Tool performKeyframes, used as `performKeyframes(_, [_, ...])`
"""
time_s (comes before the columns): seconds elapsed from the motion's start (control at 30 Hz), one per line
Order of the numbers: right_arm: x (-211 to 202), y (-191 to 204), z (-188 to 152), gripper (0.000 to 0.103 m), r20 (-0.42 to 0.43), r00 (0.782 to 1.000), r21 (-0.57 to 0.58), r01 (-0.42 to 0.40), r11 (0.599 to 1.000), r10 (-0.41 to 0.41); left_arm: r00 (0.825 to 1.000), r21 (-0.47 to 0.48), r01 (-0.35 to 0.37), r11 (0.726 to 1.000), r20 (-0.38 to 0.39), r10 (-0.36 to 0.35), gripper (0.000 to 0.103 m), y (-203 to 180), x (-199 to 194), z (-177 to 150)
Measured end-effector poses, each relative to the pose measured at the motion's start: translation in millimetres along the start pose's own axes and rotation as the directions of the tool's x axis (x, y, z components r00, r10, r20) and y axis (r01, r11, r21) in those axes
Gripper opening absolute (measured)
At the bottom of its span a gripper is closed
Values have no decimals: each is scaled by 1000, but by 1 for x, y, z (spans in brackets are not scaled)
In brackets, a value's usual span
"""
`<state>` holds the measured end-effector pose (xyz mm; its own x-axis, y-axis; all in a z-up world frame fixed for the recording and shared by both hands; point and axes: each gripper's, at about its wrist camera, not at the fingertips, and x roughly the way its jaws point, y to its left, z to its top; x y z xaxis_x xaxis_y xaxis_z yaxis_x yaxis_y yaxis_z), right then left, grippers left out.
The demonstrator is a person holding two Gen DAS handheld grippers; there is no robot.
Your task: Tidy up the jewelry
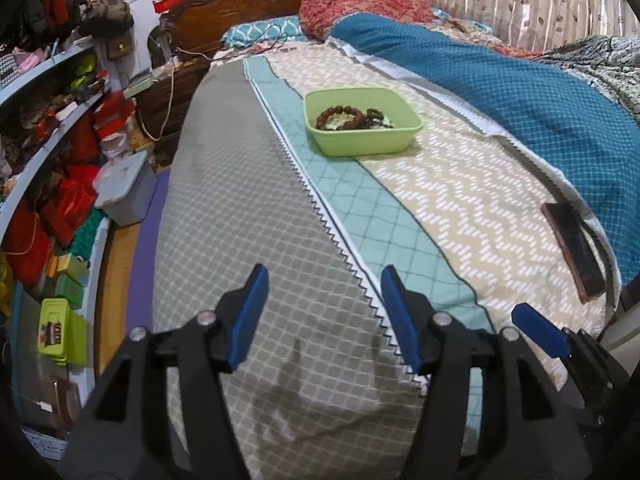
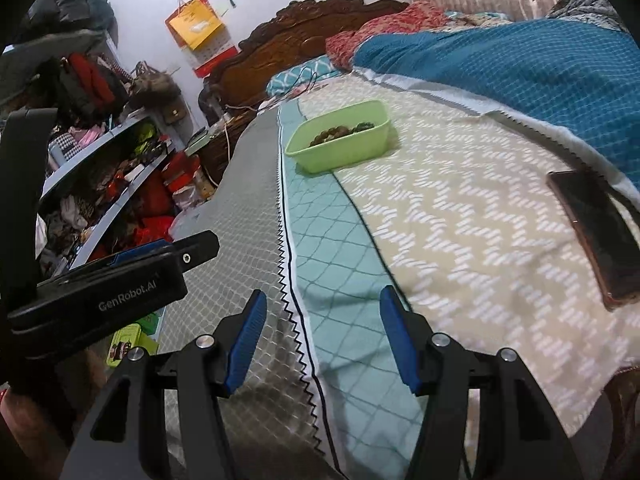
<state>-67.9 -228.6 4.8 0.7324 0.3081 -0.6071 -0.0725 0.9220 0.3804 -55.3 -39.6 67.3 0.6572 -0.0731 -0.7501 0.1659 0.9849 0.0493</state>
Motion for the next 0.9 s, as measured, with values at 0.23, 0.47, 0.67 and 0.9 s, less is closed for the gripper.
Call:
performKeyframes(0.23, [-7, 6, 4, 34, 19, 1000, -67, 13, 998, -11, 996, -46, -19, 999, 86, 23, 93, 4, -26, 8])
performKeyframes(0.47, [12, 5, 6, 34, 2, 1000, -47, 9, 999, -9, 993, 16, -73, 997, 91, 71, 96, 9, -18, 16])
performKeyframes(0.67, [23, 3, 9, 34, -25, 999, -56, 26, 998, -27, 989, 15, -98, 995, 110, 96, 97, 13, -10, 21])
performKeyframes(0.9, [21, -4, 21, 34, -40, 999, -19, 11, 1000, -12, 993, 8, -102, 995, 56, 101, 97, 16, 6, 19])
